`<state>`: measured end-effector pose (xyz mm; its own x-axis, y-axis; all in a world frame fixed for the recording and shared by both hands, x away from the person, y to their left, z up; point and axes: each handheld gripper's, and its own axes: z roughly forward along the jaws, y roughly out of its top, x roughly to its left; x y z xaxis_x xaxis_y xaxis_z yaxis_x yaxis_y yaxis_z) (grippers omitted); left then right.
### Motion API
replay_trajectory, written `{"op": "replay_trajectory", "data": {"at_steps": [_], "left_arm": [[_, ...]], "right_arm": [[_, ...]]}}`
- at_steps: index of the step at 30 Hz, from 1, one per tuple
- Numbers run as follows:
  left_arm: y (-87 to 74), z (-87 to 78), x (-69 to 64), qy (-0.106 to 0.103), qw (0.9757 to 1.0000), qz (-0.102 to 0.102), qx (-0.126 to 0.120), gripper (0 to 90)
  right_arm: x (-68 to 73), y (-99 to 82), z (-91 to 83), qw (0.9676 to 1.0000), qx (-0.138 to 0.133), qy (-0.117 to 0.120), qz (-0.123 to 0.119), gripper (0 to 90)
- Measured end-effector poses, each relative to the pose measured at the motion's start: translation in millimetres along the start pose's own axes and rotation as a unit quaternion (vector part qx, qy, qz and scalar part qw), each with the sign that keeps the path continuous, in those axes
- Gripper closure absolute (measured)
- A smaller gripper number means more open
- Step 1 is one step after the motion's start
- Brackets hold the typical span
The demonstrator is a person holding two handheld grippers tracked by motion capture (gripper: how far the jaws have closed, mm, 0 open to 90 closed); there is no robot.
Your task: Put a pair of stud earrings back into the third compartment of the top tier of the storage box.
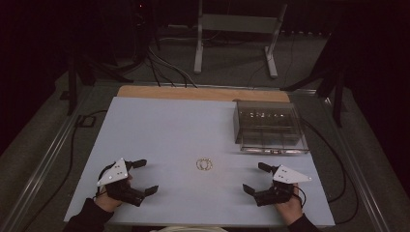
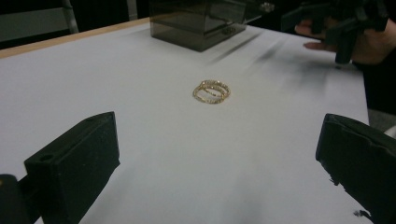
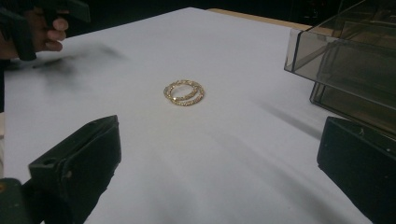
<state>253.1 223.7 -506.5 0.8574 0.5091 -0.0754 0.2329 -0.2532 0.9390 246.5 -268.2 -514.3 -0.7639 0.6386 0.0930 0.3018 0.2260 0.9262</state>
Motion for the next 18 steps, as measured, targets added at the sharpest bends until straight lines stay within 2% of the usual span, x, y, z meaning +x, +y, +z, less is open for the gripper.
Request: {"op": "replay_trajectory", "data": {"at_steps": [11, 17, 18], "left_arm": [[-2.5, 4.3, 0.1, -0.006, 0.9998, 0.002, 0.016, 0.5], [-2.2, 3.5, -0.8, -0.008, 0.9999, 0.003, 0.015, 0.5], [-2.3, 3.9, -1.2, -0.008, 0.9998, 0.004, 0.015, 0.5]], "right_arm": [[3.7, 1.4, 5.4, 0.9997, 0.021, 0.014, -0.007, 0.0], [9.6, 7.5, 7.4, 0.9990, 0.024, 0.036, 0.000, 0.0], [11.6, 9.5, 6.8, 0.9990, 0.017, 0.042, 0.001, 0.0]]}}
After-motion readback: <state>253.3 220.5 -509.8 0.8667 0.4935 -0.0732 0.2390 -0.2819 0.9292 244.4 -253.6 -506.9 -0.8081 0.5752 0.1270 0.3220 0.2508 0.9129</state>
